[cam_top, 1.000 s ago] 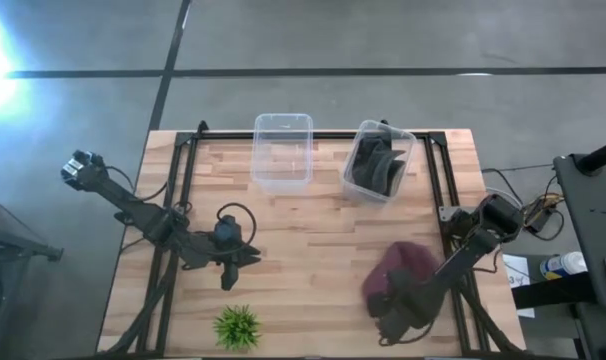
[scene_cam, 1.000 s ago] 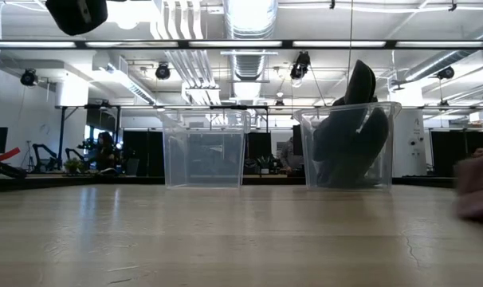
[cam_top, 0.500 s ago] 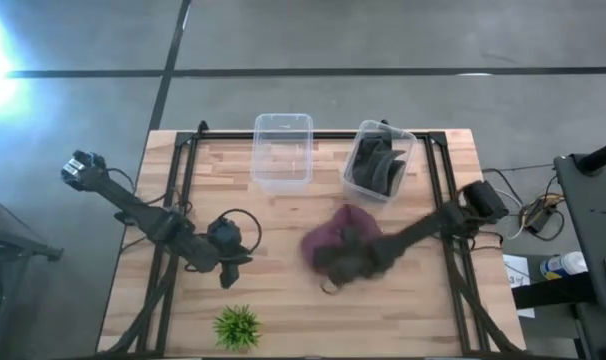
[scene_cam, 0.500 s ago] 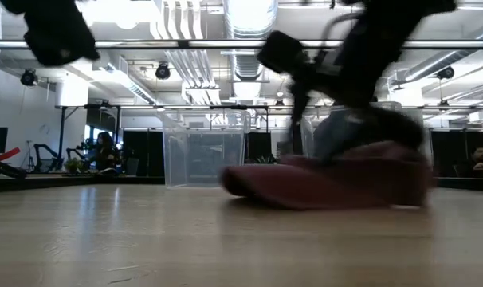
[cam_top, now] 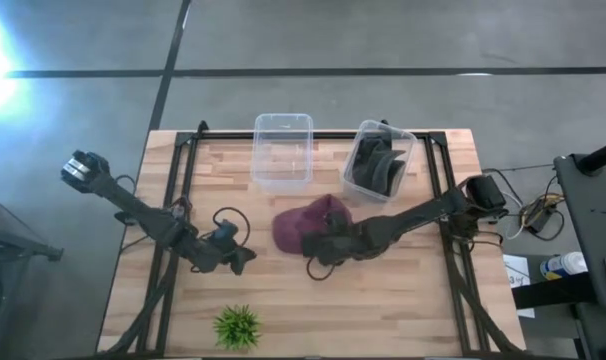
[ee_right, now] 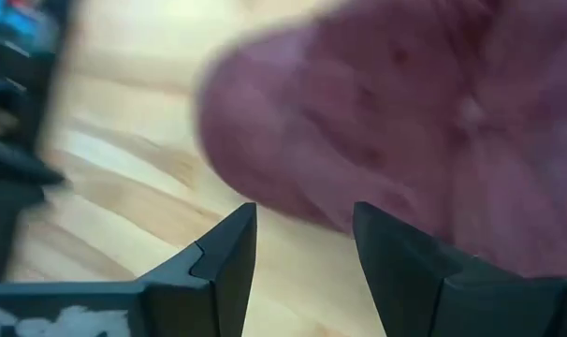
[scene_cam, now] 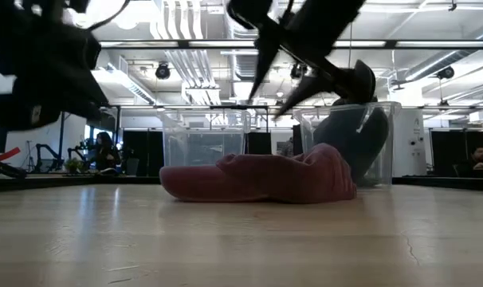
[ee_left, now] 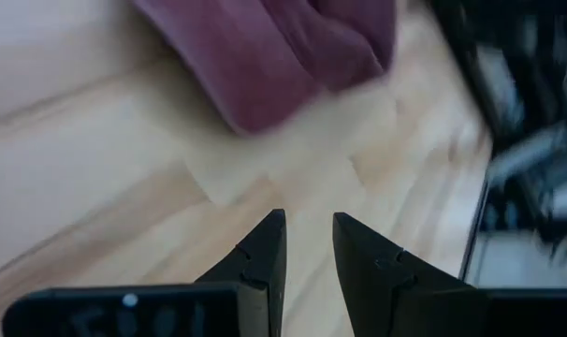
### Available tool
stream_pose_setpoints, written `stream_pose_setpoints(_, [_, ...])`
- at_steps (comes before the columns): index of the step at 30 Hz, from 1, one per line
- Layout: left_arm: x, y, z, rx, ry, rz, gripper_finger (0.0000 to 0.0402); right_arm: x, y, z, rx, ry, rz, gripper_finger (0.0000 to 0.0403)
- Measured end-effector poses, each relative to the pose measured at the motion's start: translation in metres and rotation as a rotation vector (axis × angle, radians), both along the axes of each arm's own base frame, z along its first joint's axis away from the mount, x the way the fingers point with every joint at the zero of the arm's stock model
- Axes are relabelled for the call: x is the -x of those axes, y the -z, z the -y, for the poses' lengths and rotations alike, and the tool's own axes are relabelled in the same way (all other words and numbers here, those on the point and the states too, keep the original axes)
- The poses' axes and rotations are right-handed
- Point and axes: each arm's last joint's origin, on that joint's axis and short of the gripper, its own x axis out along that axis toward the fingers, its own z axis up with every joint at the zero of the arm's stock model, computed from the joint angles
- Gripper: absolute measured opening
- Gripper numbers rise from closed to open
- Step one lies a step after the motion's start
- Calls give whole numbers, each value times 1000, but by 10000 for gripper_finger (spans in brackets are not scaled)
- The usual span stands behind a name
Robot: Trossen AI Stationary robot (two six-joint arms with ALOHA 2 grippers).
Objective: Pick & Place hat
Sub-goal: Put the red cap into the left transparent bin
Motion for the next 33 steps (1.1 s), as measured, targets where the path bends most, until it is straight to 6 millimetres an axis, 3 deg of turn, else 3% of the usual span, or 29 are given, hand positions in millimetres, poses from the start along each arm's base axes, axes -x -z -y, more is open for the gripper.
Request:
stream_pose_setpoints(5, [4,20,-13,122,-211,154,84,1,13,-5,-41,25,-19,175])
stream_pose_setpoints(12, [9,46,-36,222,-271,226,92,-7,35,-10,-101,22,-52,175])
stream_pose_setpoints(17, [7,50,-41,192,-272,206,143,-17,52,-14,-133,-8,-32,175])
stream_pose_setpoints(21, [7,55,-43,179,-280,166,196,-34,60,-21,-188,-59,81,176])
stream_pose_setpoints(25, [7,62,-44,188,-305,135,220,-41,69,-23,-208,-56,122,176])
stream_pose_setpoints(29, [5,60,-43,198,-304,155,222,-43,50,-26,-134,-90,160,176])
stream_pose_setpoints(33, [1,55,-42,168,-296,179,222,-31,7,-26,16,-62,131,176])
